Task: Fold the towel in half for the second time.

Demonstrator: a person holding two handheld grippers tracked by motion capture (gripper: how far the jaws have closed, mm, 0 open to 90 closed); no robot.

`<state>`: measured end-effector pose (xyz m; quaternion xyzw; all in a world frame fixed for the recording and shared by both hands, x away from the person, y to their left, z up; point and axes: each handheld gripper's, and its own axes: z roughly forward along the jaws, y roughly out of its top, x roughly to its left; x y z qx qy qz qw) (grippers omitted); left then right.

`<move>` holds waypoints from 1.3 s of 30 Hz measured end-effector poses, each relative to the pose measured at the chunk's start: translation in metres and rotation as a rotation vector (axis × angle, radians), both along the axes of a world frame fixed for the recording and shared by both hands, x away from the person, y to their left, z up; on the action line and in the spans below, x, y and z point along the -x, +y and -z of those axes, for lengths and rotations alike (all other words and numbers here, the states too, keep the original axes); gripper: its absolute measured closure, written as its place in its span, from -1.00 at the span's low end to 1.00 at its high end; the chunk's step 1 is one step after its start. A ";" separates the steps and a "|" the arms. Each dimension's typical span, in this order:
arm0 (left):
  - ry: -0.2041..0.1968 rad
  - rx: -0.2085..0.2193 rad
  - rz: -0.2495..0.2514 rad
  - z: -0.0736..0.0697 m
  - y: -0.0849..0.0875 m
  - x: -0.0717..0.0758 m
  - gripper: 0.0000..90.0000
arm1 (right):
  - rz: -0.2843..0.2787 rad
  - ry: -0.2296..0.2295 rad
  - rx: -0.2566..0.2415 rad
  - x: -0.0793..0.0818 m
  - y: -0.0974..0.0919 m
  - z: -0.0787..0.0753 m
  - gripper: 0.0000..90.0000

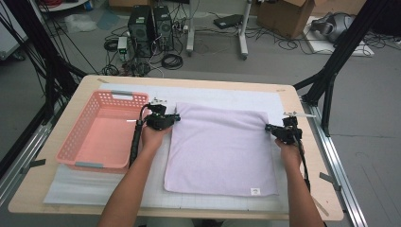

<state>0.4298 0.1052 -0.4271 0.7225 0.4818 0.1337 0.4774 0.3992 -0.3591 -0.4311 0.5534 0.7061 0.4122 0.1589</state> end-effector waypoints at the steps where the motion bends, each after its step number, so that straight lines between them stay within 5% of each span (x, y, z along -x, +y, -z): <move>1: 0.001 0.004 0.005 -0.002 0.000 0.002 0.89 | -0.008 -0.009 -0.001 0.003 -0.001 -0.003 0.92; 15: -0.045 0.065 0.063 -0.018 0.013 0.067 0.89 | -0.092 -0.067 -0.025 0.065 -0.010 -0.020 0.91; 21: -0.074 0.021 0.106 -0.012 0.016 0.099 0.88 | -0.125 -0.063 -0.042 0.093 -0.014 -0.011 0.91; 25: -0.058 0.017 0.120 -0.005 0.015 0.112 0.88 | -0.146 -0.039 -0.030 0.107 -0.016 -0.008 0.91; 29: -0.036 -0.011 0.103 0.003 0.012 0.116 0.83 | -0.154 -0.020 -0.008 0.111 -0.015 -0.005 0.87; 34: -0.031 0.016 0.035 -0.003 0.012 0.103 0.04 | -0.092 -0.031 -0.003 0.106 -0.014 -0.011 0.31; 39: -0.028 0.017 0.023 -0.012 0.005 0.083 -0.09 | -0.042 -0.077 -0.021 0.090 -0.014 -0.028 0.04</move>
